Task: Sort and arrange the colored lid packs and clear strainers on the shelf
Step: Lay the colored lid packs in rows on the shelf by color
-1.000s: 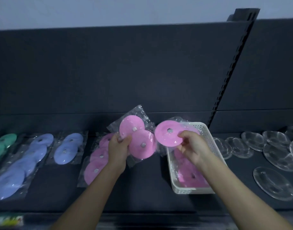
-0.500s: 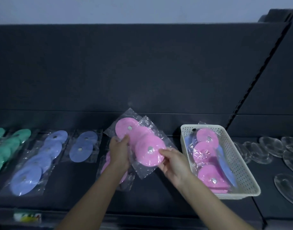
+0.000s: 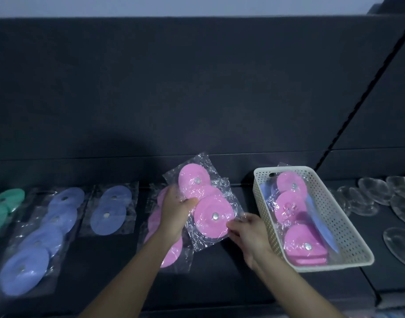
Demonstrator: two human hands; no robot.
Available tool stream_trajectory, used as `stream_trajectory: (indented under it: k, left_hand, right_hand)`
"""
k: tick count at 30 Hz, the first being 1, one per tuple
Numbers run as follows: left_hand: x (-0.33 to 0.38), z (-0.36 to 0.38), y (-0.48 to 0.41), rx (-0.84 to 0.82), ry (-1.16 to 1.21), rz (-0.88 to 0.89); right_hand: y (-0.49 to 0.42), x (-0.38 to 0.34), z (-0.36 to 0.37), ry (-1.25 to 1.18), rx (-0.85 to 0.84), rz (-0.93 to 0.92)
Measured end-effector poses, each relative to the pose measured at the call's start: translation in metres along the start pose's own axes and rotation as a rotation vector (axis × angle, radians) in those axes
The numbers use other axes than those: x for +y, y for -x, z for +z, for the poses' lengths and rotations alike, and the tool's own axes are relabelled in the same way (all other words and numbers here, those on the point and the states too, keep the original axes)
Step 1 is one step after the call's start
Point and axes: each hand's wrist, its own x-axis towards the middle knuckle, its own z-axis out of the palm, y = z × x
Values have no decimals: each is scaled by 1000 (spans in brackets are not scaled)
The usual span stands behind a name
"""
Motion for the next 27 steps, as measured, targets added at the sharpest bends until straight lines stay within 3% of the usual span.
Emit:
stream_trajectory:
  k: [2, 6, 11, 18, 22, 25, 27]
  left_hand:
    - [-4, 3, -5, -22, -43, 10]
    - [-10, 14, -15, -70, -49, -63]
    - [-19, 33, -23, -189, -119, -236]
    - [-27, 44, -44, -254, -267, -283]
    - [-22, 40, -53, -209, -518, -111]
    - [-17, 30, -54, -216, -892, 204]
    - [-17, 27, -54, -340, -1048, 381]
  right_hand:
    - [-2, 0, -7, 260, 78, -146]
    - [-8, -7, -12, 603, -11, -270]
    - [-26, -12, -18, 783, 38, -274]
    - [-38, -18, -30, 823, 24, -285]
    - [-45, -15, -31, 844, 8, -286]
    - [-49, -14, -29, 947, 14, -327]
    - [-49, -14, -27, 999, 5, -350]
